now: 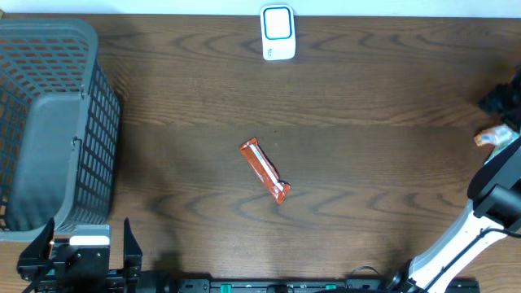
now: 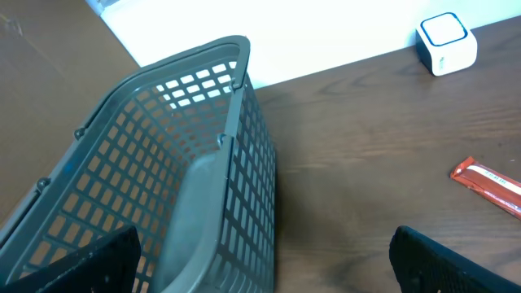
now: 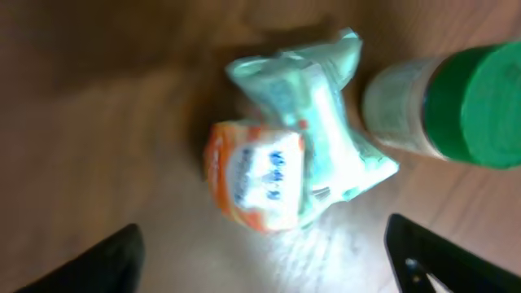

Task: Scan the item barcode
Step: 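Carry the Kleenex pack to the right table edge and release it, then reach the right gripper to the orange Top bar and grasp it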

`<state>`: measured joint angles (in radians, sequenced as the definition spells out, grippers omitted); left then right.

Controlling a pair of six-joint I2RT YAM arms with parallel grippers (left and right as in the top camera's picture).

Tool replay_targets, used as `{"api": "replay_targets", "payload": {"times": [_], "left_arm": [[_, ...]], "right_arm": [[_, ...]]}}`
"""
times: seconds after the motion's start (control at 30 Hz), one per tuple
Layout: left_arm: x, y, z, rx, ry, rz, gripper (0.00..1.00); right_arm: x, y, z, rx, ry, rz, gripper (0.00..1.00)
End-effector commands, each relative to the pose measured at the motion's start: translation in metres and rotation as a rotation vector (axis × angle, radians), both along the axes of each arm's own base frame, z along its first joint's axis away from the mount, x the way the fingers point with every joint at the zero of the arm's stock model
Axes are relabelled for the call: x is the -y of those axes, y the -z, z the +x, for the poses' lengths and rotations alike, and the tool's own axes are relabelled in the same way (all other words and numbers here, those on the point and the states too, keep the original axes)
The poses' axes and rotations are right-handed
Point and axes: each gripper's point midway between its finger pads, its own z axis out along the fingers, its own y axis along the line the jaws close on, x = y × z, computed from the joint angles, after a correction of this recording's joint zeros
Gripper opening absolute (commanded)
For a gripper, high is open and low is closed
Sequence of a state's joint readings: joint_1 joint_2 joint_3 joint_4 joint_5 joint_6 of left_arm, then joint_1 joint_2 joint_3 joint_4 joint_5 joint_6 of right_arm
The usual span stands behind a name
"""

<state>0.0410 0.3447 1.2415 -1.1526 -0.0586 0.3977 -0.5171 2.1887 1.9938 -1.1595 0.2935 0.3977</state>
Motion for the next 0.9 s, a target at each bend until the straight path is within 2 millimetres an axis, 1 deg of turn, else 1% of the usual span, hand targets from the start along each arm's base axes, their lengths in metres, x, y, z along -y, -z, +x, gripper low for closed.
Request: {"api": "replay_targets", "payload": {"times": [0.0, 0.07, 0.17, 0.3, 0.4, 0.5, 0.57, 0.63, 0.7, 0.73, 0.77, 0.8, 0.83, 0.87], "left_arm": [[0.0, -0.001, -0.001, 0.006, 0.006, 0.009, 0.98], [0.0, -0.001, -0.001, 0.006, 0.006, 0.009, 0.98], [0.0, -0.001, -0.001, 0.006, 0.006, 0.009, 0.98], [0.0, -0.001, -0.001, 0.006, 0.006, 0.009, 0.98], [0.0, -0.001, -0.001, 0.006, 0.006, 0.009, 0.98], [0.0, -0.001, -0.001, 0.006, 0.006, 0.009, 0.98], [0.0, -0.001, -0.001, 0.006, 0.006, 0.009, 0.98], [0.0, -0.001, -0.001, 0.006, 0.006, 0.009, 0.98], [0.0, -0.001, -0.001, 0.006, 0.006, 0.009, 0.98], [0.0, -0.001, -0.001, 0.006, 0.006, 0.009, 0.98], [0.0, -0.001, -0.001, 0.006, 0.006, 0.009, 0.98], [0.0, -0.001, -0.001, 0.007, 0.006, 0.009, 0.98], [0.0, -0.001, -0.001, 0.006, 0.006, 0.009, 0.98], [0.0, -0.001, -0.001, 0.007, 0.006, 0.009, 0.98]], "right_arm": [[-0.018, -0.023, 0.02, 0.089, -0.052, 0.072, 0.93], [-0.023, -0.03, 0.02, 0.086, -0.061, 0.075, 0.89], [-0.036, -0.037, 0.023, 0.089, -0.085, 0.102, 0.87], [-0.072, -0.045, 0.03, 0.117, -0.144, 0.188, 0.89], [-0.099, -0.05, 0.033, 0.107, -0.182, 0.217, 0.91], [-0.134, -0.054, 0.037, 0.081, -0.251, 0.231, 0.89], [-0.165, -0.055, 0.041, 0.063, -0.309, 0.245, 0.88], [-0.207, -0.054, 0.045, 0.043, -0.398, 0.28, 0.9], [-0.249, -0.053, 0.045, 0.019, -0.483, 0.318, 0.96], [-0.273, -0.052, 0.044, 0.006, -0.539, 0.339, 0.99], [-0.302, -0.052, 0.042, -0.009, -0.623, 0.361, 0.99], [-0.322, -0.052, 0.04, -0.017, -0.689, 0.374, 0.99], [-0.35, -0.053, 0.035, -0.03, -0.78, 0.395, 0.99], [-0.372, -0.053, 0.031, -0.041, -0.849, 0.406, 0.99]]}}
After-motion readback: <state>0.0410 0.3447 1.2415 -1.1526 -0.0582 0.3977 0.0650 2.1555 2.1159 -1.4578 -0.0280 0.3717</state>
